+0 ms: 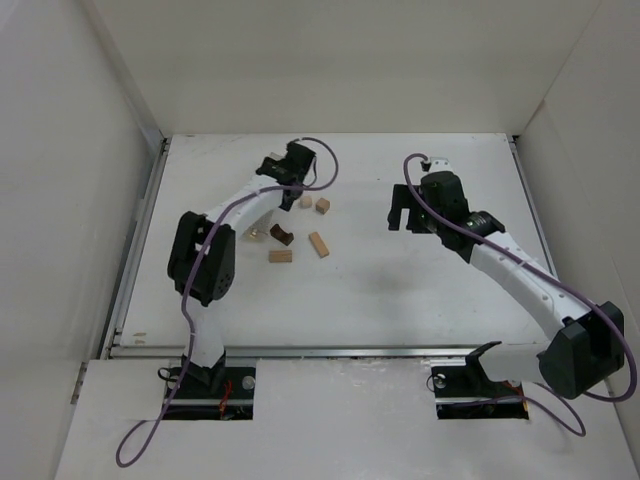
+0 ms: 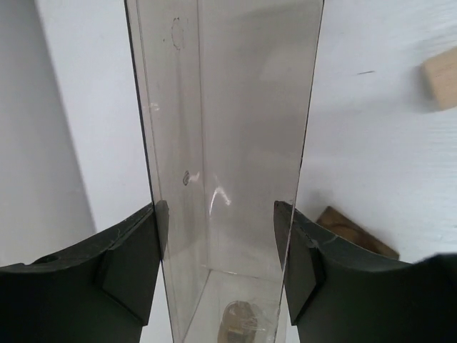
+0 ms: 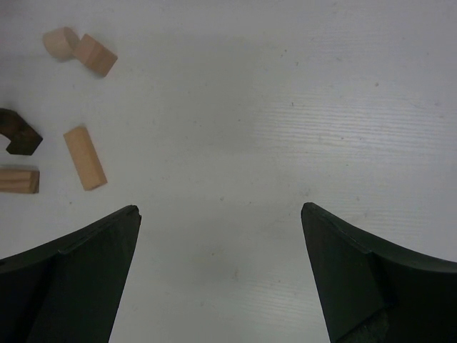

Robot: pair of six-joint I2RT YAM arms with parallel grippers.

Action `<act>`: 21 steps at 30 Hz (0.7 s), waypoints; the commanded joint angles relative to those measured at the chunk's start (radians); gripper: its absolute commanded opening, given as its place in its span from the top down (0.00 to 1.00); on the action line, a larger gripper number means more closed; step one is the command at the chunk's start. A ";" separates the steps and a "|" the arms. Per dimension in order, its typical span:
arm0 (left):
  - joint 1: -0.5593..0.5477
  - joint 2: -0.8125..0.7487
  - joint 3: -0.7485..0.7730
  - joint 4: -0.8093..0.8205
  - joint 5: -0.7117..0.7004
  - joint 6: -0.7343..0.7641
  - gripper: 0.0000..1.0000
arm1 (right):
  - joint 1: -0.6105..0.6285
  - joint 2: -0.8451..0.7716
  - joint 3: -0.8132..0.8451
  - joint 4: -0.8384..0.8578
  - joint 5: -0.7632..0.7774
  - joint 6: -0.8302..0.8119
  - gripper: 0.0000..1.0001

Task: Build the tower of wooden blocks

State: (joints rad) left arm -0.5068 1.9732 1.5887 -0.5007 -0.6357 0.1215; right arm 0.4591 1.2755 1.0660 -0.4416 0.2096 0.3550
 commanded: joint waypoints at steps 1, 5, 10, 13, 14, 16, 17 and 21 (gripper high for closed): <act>0.144 -0.131 0.022 -0.102 0.250 -0.077 1.00 | 0.009 0.045 0.048 0.027 -0.081 0.002 0.00; 0.318 -0.177 -0.028 -0.102 0.603 -0.077 1.00 | 0.018 0.105 0.086 0.040 -0.150 0.022 0.00; 0.505 -0.143 -0.090 -0.102 1.082 0.022 1.00 | 0.038 0.179 0.124 0.060 -0.202 0.033 0.00; 0.591 -0.078 -0.079 -0.180 1.345 0.116 1.00 | 0.056 0.219 0.167 0.060 -0.214 0.033 0.00; 0.612 -0.054 -0.069 -0.199 1.395 0.116 1.00 | 0.067 0.219 0.167 0.060 -0.214 0.033 0.00; 0.652 0.022 -0.030 -0.243 1.470 0.179 1.00 | 0.076 0.246 0.178 0.060 -0.214 0.033 0.00; 0.681 0.050 -0.015 -0.266 1.501 0.199 1.00 | 0.076 0.246 0.187 0.070 -0.223 0.033 0.00; 0.717 0.136 0.020 -0.299 1.414 0.199 0.95 | 0.098 0.292 0.212 0.070 -0.233 0.033 0.00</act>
State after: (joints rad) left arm 0.1818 2.0838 1.5738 -0.7338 0.7528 0.2550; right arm 0.5396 1.5497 1.2205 -0.4274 0.0021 0.3851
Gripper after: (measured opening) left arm 0.552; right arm 1.001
